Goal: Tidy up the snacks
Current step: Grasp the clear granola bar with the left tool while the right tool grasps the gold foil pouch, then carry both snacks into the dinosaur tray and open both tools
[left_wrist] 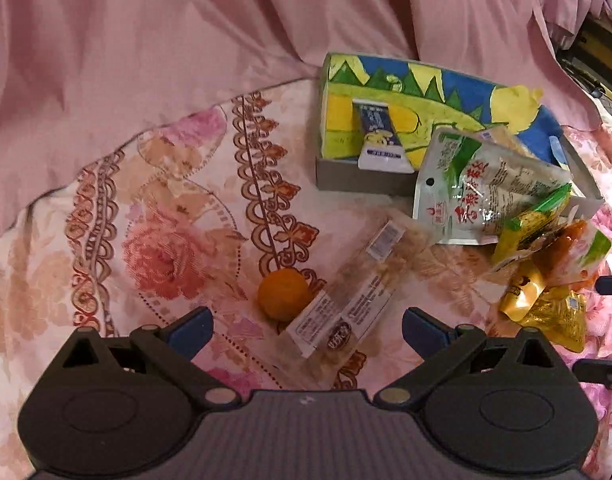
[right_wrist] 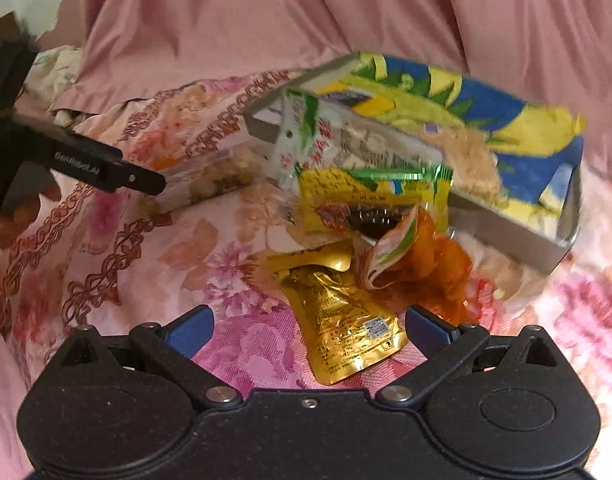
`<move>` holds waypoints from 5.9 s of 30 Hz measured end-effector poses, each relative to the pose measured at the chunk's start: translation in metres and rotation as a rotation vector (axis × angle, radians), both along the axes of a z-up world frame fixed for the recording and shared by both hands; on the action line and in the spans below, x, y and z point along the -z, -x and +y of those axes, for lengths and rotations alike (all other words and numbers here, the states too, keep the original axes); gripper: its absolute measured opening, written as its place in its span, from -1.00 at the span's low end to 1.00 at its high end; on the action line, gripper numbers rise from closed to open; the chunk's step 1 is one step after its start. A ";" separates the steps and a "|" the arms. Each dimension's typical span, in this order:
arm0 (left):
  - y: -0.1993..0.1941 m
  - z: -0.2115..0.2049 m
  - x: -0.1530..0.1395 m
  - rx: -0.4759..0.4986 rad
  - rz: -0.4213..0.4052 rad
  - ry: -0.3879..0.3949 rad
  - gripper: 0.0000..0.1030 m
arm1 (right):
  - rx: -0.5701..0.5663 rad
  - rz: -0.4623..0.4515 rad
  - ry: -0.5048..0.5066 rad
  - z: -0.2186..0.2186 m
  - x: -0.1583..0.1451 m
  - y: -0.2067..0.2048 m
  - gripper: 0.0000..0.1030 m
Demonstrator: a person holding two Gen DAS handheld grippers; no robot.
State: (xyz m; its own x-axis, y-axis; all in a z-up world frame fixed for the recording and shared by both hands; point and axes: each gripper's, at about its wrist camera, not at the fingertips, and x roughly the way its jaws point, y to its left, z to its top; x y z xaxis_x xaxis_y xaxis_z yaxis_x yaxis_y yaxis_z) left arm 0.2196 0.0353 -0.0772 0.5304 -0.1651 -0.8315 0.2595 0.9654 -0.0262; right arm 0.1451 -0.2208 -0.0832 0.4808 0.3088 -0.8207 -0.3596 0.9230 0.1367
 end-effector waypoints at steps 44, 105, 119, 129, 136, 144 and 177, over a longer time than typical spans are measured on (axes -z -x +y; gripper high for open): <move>0.001 -0.038 0.016 0.136 0.050 -0.005 -0.07 | -0.047 -0.019 0.160 0.043 0.034 -0.011 0.68; 0.050 -0.027 -0.024 -0.048 0.016 0.053 -0.25 | -0.176 -0.463 0.444 0.074 -0.010 0.054 -0.14; 0.023 -0.041 -0.064 -0.108 -0.219 0.108 -0.25 | -0.118 -0.607 0.441 0.068 -0.031 0.042 -0.14; -0.068 -0.074 -0.064 -0.124 -0.306 0.183 -0.25 | 0.083 -0.638 0.396 0.020 -0.049 -0.008 -0.14; -0.107 -0.091 -0.047 -0.105 -0.309 0.225 -0.25 | 0.163 -0.629 0.382 -0.007 -0.043 -0.053 -0.14; -0.126 -0.096 -0.022 -0.056 -0.243 0.235 -0.25 | 0.251 -0.496 0.250 -0.027 -0.020 -0.103 -0.14; -0.131 -0.112 0.001 0.035 -0.140 0.141 -0.09 | 0.354 -0.243 0.128 -0.046 0.017 -0.132 0.00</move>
